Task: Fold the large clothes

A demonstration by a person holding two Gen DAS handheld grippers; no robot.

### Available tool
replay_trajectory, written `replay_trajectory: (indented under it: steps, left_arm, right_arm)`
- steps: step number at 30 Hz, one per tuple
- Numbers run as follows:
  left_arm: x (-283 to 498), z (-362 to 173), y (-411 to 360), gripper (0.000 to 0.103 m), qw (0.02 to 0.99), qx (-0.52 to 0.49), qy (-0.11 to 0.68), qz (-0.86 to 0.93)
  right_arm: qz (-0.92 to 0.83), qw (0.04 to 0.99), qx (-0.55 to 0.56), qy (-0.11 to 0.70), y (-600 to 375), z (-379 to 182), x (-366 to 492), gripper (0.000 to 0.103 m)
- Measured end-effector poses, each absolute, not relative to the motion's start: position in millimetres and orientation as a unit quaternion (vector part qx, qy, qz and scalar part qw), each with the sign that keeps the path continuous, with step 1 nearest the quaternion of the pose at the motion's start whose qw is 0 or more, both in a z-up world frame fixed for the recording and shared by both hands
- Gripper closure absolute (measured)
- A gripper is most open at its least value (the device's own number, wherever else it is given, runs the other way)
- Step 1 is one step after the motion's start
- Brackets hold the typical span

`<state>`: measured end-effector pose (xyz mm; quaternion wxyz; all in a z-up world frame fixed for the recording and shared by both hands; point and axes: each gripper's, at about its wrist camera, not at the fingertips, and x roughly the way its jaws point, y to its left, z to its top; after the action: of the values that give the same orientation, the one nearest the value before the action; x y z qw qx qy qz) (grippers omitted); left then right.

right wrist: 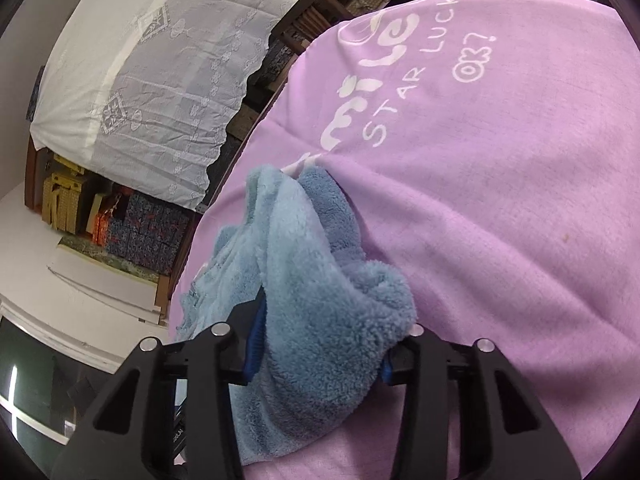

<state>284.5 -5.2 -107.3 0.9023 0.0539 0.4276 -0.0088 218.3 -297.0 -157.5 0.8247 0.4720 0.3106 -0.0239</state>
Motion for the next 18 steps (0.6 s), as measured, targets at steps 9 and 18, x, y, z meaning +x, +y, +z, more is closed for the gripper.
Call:
replay_trajectory:
  steps: [9, 18]
  left_arm:
    - [282, -103, 1, 0.004, 0.902, 0.038, 0.429, -0.022]
    - [272, -74, 3, 0.004, 0.904, 0.001, 0.419, -0.087]
  right_arm:
    - [-0.004, 0.855, 0.407, 0.321, -291, -146, 230, 0.069]
    - [0.032, 0.891, 0.338, 0.302, -281, -121, 225, 0.073]
